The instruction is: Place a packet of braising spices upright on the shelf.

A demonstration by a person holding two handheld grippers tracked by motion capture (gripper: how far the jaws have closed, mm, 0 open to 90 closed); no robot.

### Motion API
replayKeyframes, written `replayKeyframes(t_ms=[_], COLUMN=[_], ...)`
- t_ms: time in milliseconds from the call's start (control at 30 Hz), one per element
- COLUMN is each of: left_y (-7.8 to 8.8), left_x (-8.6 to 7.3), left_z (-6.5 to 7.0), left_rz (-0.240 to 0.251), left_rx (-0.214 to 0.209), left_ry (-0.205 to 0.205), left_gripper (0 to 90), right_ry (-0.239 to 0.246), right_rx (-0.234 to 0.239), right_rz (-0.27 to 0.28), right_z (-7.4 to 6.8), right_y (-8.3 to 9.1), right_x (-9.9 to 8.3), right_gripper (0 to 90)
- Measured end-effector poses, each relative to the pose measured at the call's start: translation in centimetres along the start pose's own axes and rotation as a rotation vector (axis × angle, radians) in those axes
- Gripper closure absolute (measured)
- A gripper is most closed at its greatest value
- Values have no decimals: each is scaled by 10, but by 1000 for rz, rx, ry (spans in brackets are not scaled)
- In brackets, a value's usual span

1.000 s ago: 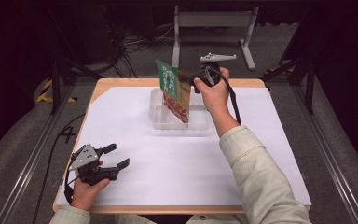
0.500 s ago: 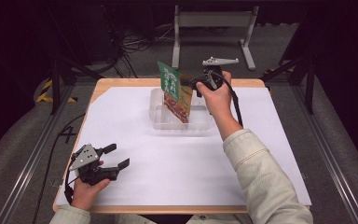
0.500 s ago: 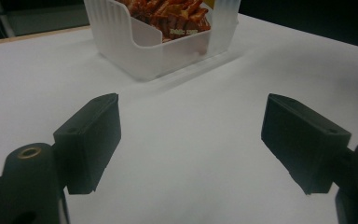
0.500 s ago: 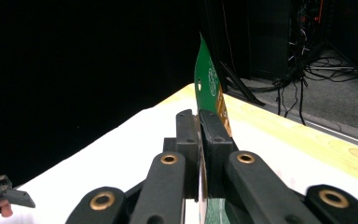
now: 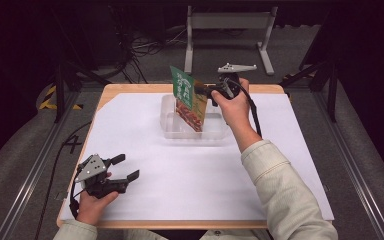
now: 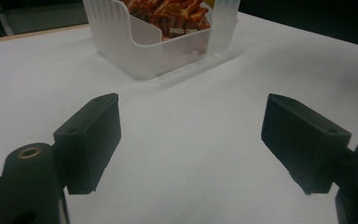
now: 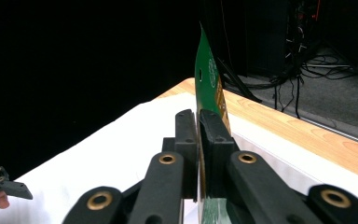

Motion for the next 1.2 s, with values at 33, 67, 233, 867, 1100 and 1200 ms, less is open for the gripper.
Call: replayKeyframes(t_ms=[33,67,233,867,1100,1200], left_y=[0,0,-1,-2,-6,-8], left_x=[0,0,0,0,2,2], left_z=[0,0,0,0,2,3], left_rz=[-1,0,-3,-4,-9,-8], left_rx=[1,0,1,-2,-13,-13], left_ry=[0,1,0,-5,-1,-5], left_gripper=[207,207,207,206,206,207], right_ry=[-1,-2,4,147,162,168], right_rx=[1,2,17,25,31,32], right_rz=[1,3,45,71,80,90], right_z=[0,0,-4,-33,-43,-46], right_y=[0,0,1,24,41,52], right_x=[0,0,2,10,7,6], right_gripper=[836,816,602,312,307,305])
Point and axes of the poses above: each handheld gripper's, and its own axes: y roughly backward along the jaws, x roughly out of its top, z roughly to its right, the point moved 2 cm from there along -y, roughly forward along the jaws, and after that the axes turned 13 degrees about x, right-handed, at the moved point
